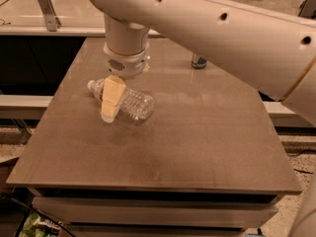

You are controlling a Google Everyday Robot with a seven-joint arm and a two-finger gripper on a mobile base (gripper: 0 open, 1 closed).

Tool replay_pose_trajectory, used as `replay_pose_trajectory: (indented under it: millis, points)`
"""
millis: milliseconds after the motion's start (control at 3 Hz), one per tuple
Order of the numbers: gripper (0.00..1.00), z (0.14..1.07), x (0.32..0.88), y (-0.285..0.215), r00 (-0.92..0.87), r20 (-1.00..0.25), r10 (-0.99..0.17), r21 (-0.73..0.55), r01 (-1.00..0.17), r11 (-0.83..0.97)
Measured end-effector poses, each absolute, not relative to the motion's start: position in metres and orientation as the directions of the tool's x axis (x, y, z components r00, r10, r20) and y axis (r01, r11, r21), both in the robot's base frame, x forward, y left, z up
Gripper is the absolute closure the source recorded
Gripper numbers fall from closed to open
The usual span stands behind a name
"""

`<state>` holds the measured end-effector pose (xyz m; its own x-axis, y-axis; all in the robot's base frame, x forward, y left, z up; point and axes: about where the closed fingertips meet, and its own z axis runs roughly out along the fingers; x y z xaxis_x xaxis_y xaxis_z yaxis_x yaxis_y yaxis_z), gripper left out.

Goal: Place water bottle upright

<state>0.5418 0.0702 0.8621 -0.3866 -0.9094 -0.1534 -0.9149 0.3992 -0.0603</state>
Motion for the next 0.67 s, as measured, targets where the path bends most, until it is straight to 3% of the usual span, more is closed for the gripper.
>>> replay_pose_trajectory:
  millis: [667]
  points:
    - [0.0,0.843,0.548,0.093,-0.4,-0.145,-0.905,-0.06,-0.909,0.411]
